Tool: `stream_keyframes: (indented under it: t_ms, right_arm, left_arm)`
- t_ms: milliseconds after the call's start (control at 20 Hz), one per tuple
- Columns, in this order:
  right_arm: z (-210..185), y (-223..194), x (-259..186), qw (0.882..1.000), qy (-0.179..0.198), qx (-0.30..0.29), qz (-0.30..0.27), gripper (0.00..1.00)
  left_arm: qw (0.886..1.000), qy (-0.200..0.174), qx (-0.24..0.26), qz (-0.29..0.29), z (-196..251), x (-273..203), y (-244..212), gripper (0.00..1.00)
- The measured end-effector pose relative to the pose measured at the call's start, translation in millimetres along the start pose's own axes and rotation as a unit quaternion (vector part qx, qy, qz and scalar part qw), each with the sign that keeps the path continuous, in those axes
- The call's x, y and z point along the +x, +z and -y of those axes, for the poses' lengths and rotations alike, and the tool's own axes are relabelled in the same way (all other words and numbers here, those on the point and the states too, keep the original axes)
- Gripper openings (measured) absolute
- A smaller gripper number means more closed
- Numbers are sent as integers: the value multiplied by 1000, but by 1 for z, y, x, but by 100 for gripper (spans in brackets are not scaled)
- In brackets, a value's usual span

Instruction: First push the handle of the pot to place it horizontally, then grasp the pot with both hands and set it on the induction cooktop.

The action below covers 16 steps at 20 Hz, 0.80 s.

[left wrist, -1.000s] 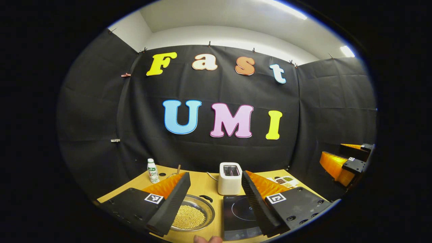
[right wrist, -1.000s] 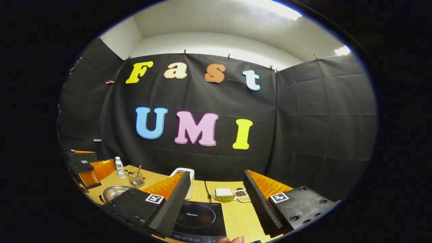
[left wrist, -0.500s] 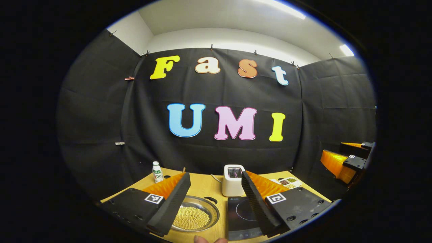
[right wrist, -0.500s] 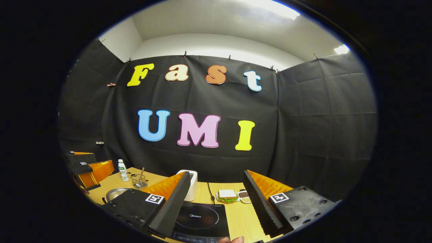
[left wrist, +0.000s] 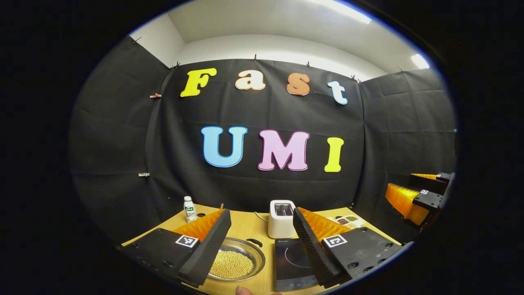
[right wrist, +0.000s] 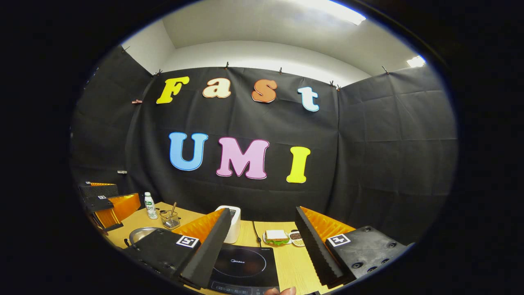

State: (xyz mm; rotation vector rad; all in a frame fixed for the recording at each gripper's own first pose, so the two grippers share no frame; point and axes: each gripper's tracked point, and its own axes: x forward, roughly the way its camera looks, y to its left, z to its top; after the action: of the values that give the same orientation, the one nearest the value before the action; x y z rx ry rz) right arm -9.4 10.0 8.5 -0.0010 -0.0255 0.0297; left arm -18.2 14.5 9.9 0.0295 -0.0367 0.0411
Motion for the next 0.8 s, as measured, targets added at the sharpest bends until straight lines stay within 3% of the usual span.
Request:
stream_keyframes:
  t_ms: [200, 300, 550, 600, 800]
  right_arm:
    - [-1, 1, -1, 1000, 2, -4, 3, 98]
    - [-3, 1, -1, 1000, 4, -4, 4, 98]
    - [-6, -2, 1, 1000, 10, -11, 2, 98]
    - [-7, -3, 1, 1000, 11, -11, 1, 98]
    - [-9, -4, 2, 1000, 15, -10, 0, 98]
  left_arm:
    - [1000, -18, -1, -4, 6, -1, -2, 92]
    - [1000, -20, 4, -8, 5, -2, -2, 75]
    - [997, -63, 4, -48, 23, -5, -18, 16]
    - [996, -63, 5, -63, 20, -6, -27, 9]
    - [986, -82, 7, -143, 23, -12, -70, 5]
